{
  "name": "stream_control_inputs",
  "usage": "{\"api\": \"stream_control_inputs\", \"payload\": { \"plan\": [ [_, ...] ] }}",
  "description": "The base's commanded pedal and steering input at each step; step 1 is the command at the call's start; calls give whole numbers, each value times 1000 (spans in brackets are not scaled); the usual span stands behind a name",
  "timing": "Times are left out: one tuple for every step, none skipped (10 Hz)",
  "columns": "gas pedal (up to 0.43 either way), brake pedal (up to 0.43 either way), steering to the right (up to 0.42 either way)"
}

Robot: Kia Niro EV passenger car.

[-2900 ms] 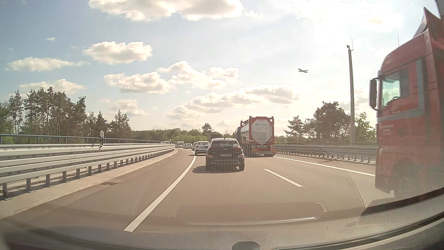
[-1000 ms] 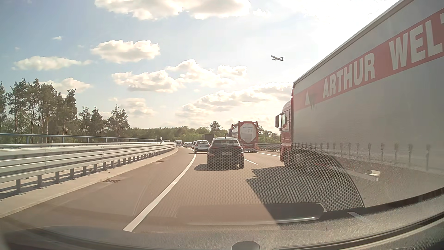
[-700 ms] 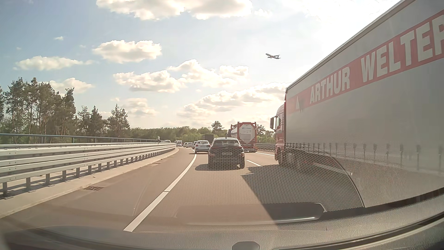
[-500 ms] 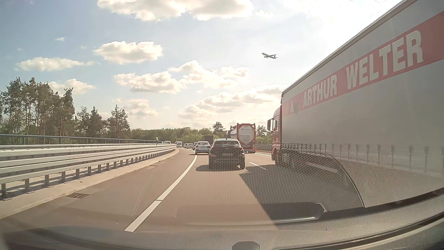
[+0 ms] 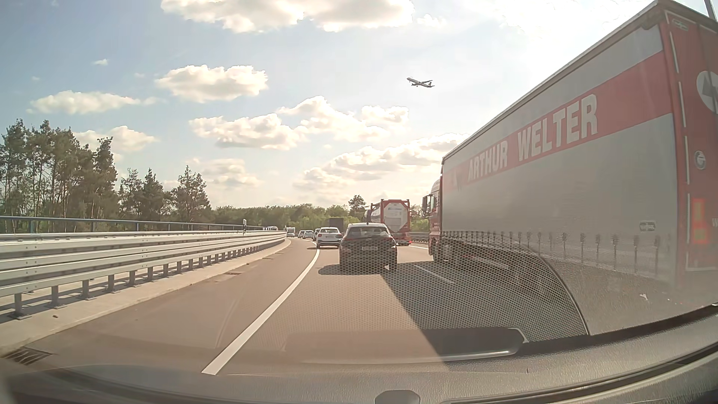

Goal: Follow the waypoints while adhering to traffic rules and regulations

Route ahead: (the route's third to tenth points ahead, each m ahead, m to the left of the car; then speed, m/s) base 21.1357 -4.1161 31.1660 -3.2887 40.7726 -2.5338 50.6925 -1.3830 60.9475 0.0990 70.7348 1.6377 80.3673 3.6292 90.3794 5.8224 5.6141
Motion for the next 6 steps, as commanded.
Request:
{"api": "stream_control_inputs", "payload": {
  "plan": [
    [98,0,-14],
    [98,0,-14],
    [98,0,-14],
    [98,0,-14],
    [98,0,-14],
    [98,0,-14]
  ]
}}
